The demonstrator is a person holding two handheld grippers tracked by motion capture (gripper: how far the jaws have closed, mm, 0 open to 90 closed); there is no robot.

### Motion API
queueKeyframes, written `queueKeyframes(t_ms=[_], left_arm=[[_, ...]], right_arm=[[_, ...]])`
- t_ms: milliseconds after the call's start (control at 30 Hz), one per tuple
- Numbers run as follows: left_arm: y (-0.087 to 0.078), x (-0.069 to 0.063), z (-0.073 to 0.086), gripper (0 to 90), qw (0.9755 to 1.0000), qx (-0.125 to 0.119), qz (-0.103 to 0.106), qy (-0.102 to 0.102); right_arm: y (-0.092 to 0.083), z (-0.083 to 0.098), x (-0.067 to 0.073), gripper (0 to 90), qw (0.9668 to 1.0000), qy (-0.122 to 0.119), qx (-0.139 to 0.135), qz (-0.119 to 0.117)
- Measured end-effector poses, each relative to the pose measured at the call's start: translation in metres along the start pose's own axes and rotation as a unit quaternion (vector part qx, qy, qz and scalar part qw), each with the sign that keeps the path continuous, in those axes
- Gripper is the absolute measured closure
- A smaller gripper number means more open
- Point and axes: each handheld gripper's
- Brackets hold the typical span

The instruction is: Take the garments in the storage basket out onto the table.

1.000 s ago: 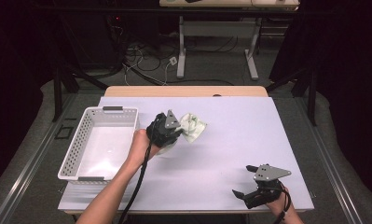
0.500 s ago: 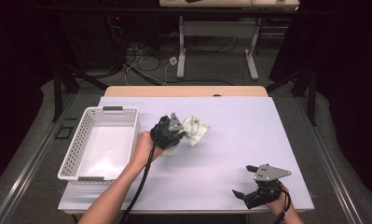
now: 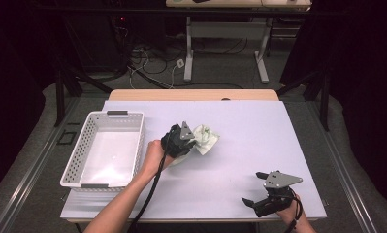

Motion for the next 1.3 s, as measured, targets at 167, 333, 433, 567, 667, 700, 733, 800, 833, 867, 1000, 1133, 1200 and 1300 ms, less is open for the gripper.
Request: queueKeyframes(t_ms=[167,333,433,567,667,700,733,800,833,867,1000,1133,1200,1300], left_arm=[[0.004,-0.002,0.002,76.6,1.0,-0.001,0.003,-0.003],[0.007,-0.003,0.004,76.4,0.9999,-0.001,0.007,-0.008],[0.012,-0.006,0.006,76.5,0.9999,0.004,0.013,-0.008],[0.016,-0.008,0.007,76.4,0.9999,0.006,0.014,-0.009],[0.018,-0.009,0.008,76.4,0.9998,0.006,0.015,-0.013],[0.02,-0.009,0.009,76.4,0.9997,0.005,0.018,-0.017],[0.02,-0.009,0.009,76.3,0.9997,0.005,0.018,-0.017],[0.022,-0.011,0.01,75.1,0.9995,0.01,0.02,-0.021],[0.024,-0.012,0.011,75.1,0.9994,0.015,0.024,-0.019],[0.027,-0.012,0.013,70.6,0.9993,0.014,0.025,-0.024],[0.029,-0.011,0.014,59.4,0.9984,0.02,0.039,-0.035],[0.024,-0.008,0.014,29.8,0.9983,0.019,0.036,-0.043],[0.016,-0.004,0.017,21.0,0.9975,0.017,0.04,-0.055],[0.006,0.002,0.019,14.6,0.9973,0.008,0.034,-0.064]], right_arm=[[0.0,0.0,0.0,0.2,1.0,0.0,0.0,-0.001],[0.0,-0.001,0.0,0.2,1.0,0.001,0.007,-0.003],[0.001,0.0,-0.001,0.2,1.0,0.0,0.0,-0.001],[0.0,0.0,-0.001,0.2,1.0,-0.002,0.002,-0.001],[0.001,0.0,-0.001,0.2,1.0,-0.001,0.0,-0.001],[0.001,0.0,-0.001,0.2,1.0,-0.003,-0.004,-0.001],[0.001,0.0,-0.001,0.2,1.0,-0.003,-0.004,-0.001],[-0.001,-0.001,0.0,0.2,0.9999,0.001,0.013,-0.003],[0.0,-0.001,0.0,0.2,1.0,-0.001,0.004,-0.002],[0.001,-0.001,0.0,0.2,1.0,-0.004,0.001,0.0],[0.002,-0.001,0.001,0.2,1.0,-0.001,0.0,-0.002],[0.001,-0.001,0.001,0.2,1.0,-0.001,-0.001,-0.002],[0.001,-0.001,0.001,0.2,1.0,-0.001,-0.001,-0.002],[0.001,-0.001,0.001,0.2,1.0,-0.005,0.0,-0.001]])
Point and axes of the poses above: each handheld gripper's, and its own axes: y roughly forward along the jaws, z roughly out of its underside, x roughly to its left, and after that the axes turned 15 degrees about -z, right-handed
